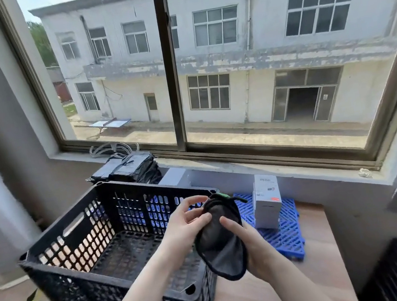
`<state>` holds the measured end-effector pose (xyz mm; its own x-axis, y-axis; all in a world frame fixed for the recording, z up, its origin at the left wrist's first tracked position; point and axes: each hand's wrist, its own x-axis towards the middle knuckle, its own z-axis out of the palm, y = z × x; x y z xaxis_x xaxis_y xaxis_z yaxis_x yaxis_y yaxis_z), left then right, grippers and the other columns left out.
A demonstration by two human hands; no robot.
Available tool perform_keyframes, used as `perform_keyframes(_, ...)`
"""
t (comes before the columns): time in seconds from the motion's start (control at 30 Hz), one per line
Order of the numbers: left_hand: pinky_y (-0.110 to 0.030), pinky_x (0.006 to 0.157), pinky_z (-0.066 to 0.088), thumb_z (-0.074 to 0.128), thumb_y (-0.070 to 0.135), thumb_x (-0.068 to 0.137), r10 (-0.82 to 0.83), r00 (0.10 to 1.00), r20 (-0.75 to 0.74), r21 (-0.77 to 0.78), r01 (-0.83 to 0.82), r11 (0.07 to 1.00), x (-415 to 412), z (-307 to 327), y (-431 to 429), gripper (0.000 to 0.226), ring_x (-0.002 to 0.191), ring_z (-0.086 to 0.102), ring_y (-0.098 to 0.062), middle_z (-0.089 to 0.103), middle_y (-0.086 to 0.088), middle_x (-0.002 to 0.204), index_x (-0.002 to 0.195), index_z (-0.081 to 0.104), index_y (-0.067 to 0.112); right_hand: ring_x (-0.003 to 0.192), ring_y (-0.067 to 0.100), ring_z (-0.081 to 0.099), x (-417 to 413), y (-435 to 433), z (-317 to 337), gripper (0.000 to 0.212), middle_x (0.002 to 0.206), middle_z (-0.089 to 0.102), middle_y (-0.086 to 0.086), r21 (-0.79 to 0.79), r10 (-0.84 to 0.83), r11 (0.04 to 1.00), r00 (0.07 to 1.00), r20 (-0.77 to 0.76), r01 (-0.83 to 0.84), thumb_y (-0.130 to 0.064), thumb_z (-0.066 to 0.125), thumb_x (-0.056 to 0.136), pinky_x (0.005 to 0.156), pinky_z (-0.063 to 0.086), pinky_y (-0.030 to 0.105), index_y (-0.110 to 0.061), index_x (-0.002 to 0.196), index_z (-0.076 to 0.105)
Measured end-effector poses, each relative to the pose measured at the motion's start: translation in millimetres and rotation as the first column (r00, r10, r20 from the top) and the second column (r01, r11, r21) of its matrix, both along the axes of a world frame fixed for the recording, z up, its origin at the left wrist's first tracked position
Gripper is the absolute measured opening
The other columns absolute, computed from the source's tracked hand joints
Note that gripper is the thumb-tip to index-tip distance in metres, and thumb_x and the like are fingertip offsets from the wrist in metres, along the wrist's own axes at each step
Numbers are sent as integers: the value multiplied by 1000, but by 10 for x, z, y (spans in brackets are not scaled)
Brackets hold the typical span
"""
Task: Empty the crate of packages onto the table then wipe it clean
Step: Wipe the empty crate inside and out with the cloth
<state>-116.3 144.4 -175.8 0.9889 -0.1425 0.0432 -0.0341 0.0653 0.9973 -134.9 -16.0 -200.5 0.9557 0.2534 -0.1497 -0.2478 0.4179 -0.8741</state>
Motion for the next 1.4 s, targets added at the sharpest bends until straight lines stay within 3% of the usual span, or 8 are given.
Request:
perform_keyframes(0.23,-35,81,56,82,16,73,14,1000,4,18,-15,1000,-157,134,-55,35,85,71,-24,75,-13,95,105,69,17,109,26,65,-200,-14,180,47,117,68,13,-74,133,988,990,-51,-137,-26,69,81,90,52,37,-11,124,58)
perform_keyframes(0.57,-36,78,57,64,-6,88,80,997,20,-57,-79,995,-299,69,-78,28,93,71,-27,75,-10,101,110,65,11,113,39,60,-239,-241,20,42,120,64,23,6,48,999,992,-114,-48,-20,62,88,104,42,51,0,125,57)
perform_keyframes(0.7,-24,73,56,63,-3,90,252,957,145,55,-263,963,-278,69,46,20,90,71,-15,75,-3,94,99,67,14,101,37,64,-304,-238,-18,44,118,63,27,133,61,991,976,-207,-34,-11,58,84,86,54,43,6,124,56)
perform_keyframes(0.77,-26,78,57,64,-1,90,271,937,221,128,-303,944,-263,50,153,19,90,70,-11,75,0,93,96,67,17,114,40,57,-329,-251,-25,40,123,60,28,211,105,976,966,-237,-54,-12,50,89,100,46,46,8,122,58)
perform_keyframes(0.93,-17,80,52,69,13,89,151,924,352,395,-293,871,-283,-214,438,24,96,64,2,70,15,99,104,65,31,100,38,64,-380,-167,-77,42,117,64,26,202,26,979,975,-222,20,-26,45,93,96,48,46,4,106,70)
perform_keyframes(1.07,-18,93,46,65,33,91,-33,943,331,627,-194,755,-272,-600,883,31,111,54,8,60,26,117,120,56,41,98,38,64,-400,-14,-230,58,114,64,25,91,-217,965,943,-252,246,-35,72,74,91,51,46,3,117,64)
perform_keyframes(1.23,-20,100,39,53,62,83,-263,910,320,809,-118,576,-254,-936,1503,37,113,48,7,56,31,113,114,61,43,95,20,66,-580,406,-416,15,96,72,7,-308,-506,815,862,34,490,-21,65,89,82,50,32,-10,99,68)
perform_keyframes(1.4,-25,108,30,39,85,75,-351,852,390,818,-146,556,-173,-1132,1985,61,105,51,8,60,30,104,105,66,40,106,3,54,-872,929,-718,18,107,63,-8,-619,-170,601,838,519,506,-44,56,86,91,39,17,-40,103,65)
